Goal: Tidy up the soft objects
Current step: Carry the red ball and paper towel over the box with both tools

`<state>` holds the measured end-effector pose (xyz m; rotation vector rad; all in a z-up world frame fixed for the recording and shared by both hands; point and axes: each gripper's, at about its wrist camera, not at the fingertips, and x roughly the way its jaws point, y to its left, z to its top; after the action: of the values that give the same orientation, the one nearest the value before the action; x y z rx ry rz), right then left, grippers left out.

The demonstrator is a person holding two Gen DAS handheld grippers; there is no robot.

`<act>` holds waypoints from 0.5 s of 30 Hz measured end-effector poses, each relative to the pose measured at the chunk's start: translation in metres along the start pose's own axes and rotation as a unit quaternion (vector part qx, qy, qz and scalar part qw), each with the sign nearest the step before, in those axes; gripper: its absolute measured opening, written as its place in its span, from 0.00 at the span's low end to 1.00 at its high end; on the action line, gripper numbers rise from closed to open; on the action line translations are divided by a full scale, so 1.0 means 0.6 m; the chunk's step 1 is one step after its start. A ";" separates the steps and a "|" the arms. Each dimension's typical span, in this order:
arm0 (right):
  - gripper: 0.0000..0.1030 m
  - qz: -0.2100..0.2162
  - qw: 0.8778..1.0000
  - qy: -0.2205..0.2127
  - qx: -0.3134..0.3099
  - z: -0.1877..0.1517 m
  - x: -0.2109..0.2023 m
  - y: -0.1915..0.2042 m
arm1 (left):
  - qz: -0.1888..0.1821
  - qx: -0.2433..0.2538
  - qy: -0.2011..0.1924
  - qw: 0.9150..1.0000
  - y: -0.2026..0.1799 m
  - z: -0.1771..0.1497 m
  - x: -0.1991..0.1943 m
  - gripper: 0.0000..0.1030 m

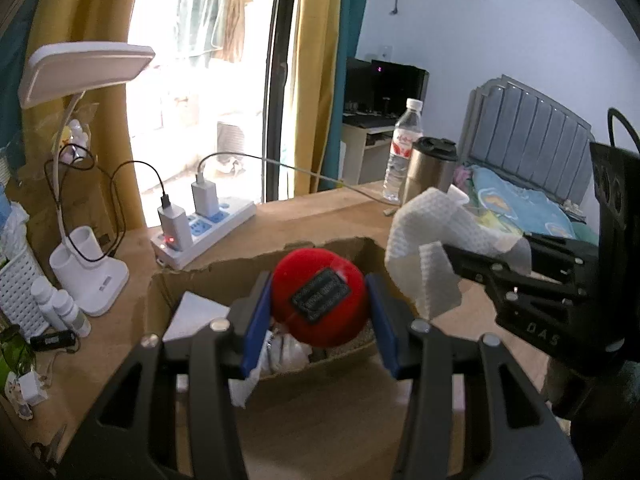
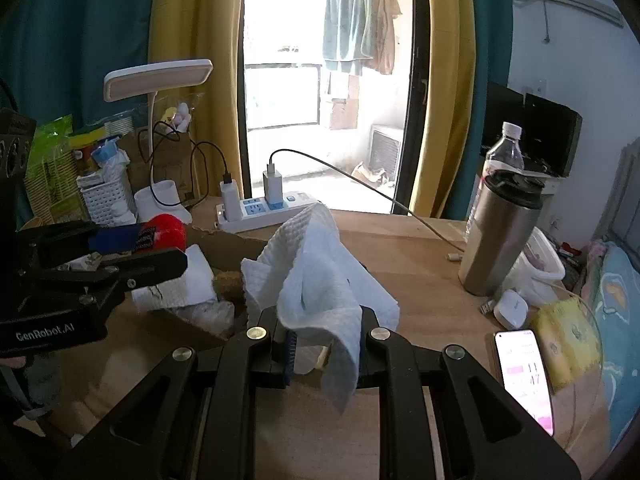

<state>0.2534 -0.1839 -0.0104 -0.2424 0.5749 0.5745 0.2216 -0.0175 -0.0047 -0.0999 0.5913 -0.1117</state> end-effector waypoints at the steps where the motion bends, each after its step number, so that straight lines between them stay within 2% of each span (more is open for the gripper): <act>1: 0.19 0.001 1.000 0.000 -0.001 0.003 0.004 0.000 | 0.000 -0.001 0.000 1.000 0.002 0.001 0.003 0.46; 15: 0.19 0.015 1.000 0.012 -0.002 0.024 0.066 -0.010 | -0.007 -0.014 0.016 1.000 0.017 0.010 0.059 0.46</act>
<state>0.2906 -0.1659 -0.0212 -0.2445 0.6007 0.6023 0.2551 -0.0118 -0.0205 -0.1295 0.6234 -0.1180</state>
